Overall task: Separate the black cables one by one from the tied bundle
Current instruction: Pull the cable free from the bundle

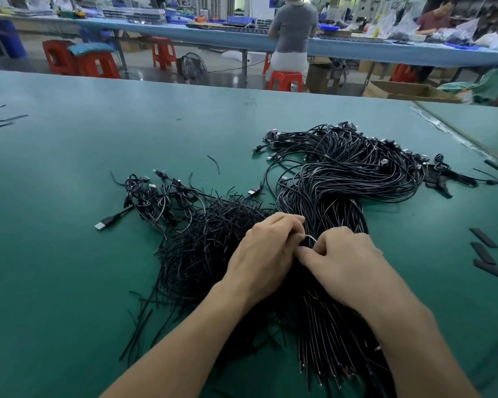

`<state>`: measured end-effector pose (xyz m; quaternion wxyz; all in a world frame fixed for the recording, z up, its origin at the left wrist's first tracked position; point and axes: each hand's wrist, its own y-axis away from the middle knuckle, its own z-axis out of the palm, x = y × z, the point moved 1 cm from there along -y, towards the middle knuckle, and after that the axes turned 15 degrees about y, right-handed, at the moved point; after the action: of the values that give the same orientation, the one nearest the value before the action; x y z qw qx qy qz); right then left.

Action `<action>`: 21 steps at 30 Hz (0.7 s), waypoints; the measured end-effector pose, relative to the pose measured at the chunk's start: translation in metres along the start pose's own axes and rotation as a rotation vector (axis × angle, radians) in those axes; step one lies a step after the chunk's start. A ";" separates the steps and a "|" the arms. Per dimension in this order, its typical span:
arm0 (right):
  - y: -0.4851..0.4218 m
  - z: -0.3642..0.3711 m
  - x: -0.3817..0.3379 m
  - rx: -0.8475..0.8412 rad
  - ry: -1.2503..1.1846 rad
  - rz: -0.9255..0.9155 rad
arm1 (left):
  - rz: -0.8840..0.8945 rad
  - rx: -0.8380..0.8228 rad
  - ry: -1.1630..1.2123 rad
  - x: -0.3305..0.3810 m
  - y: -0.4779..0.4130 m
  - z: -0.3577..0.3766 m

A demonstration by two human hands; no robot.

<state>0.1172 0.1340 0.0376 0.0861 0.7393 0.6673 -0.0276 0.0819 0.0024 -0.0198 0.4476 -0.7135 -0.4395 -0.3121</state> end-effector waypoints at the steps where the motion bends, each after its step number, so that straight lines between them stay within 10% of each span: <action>1: -0.002 0.004 -0.001 0.006 -0.024 0.010 | -0.003 0.004 0.008 0.000 0.000 0.000; 14: 0.010 -0.031 0.009 -0.264 -0.281 -0.443 | 0.001 0.063 -0.028 -0.001 0.000 0.001; 21: 0.007 -0.022 0.012 -0.229 -0.032 -0.229 | 0.012 0.026 -0.019 -0.003 -0.002 0.000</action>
<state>0.1242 0.1487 0.0583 0.1767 0.6430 0.7447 0.0275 0.0789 0.0021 -0.0222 0.4544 -0.7132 -0.4436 -0.2970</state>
